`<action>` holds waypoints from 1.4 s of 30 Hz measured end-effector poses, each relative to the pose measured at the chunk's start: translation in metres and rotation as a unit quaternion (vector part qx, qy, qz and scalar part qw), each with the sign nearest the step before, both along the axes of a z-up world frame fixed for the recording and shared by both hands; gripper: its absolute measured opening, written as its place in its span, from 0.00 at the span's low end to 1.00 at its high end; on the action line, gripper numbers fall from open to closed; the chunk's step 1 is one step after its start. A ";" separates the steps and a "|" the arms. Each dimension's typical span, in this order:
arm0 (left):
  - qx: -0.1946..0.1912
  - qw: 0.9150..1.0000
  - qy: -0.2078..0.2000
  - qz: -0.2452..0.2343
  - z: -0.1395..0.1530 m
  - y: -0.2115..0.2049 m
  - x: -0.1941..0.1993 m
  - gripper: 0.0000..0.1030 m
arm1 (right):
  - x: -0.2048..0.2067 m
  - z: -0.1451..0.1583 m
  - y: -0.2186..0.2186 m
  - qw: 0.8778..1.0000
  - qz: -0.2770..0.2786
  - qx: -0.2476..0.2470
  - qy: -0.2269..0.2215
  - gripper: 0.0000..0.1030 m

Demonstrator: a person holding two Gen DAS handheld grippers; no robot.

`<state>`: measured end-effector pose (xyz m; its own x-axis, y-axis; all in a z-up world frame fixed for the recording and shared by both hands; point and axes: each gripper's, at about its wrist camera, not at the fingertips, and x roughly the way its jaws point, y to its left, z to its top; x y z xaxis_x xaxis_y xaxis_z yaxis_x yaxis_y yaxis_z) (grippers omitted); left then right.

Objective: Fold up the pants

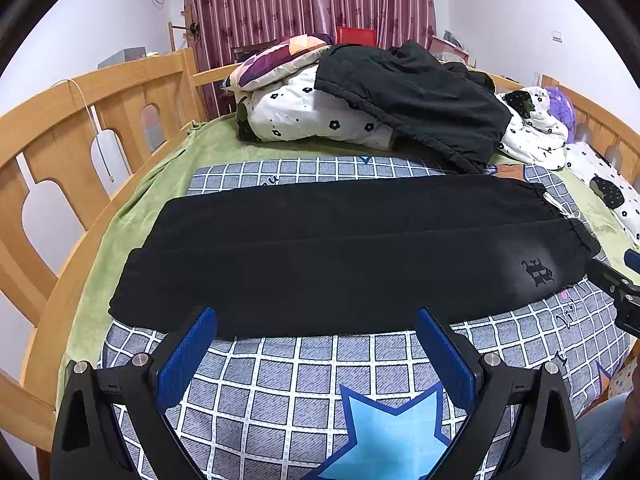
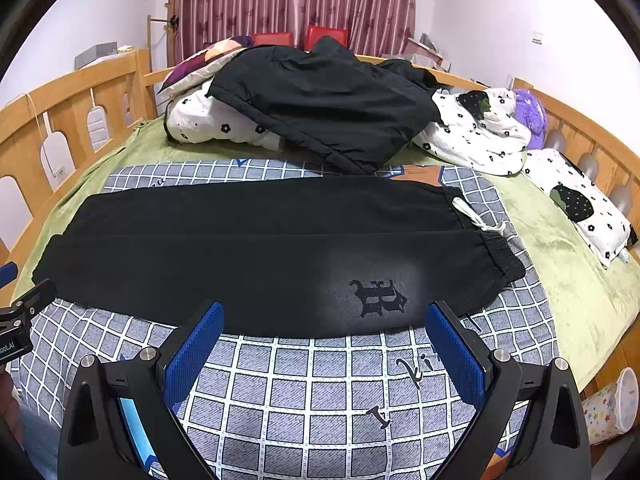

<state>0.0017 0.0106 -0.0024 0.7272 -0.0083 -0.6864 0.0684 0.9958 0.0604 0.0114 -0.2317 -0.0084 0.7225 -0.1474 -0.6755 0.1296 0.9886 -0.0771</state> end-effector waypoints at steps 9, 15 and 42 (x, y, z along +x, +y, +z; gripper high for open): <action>0.000 1.000 0.000 0.000 0.000 0.000 0.000 0.97 | -0.001 0.001 0.000 1.000 0.002 -0.005 -0.001 0.96; 0.001 1.000 0.000 0.000 0.000 0.000 0.000 0.97 | -0.002 0.001 0.000 1.000 0.002 -0.005 -0.001 0.96; -0.030 0.999 -0.018 0.016 0.018 0.005 -0.004 0.97 | -0.016 0.024 -0.006 0.998 0.002 0.045 -0.042 0.96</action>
<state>-0.0023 0.0152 0.0154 0.7513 -0.0258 -0.6594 0.0363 0.9993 0.0022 -0.0050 -0.2378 0.0161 0.7781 -0.0854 -0.6223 0.1273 0.9916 0.0232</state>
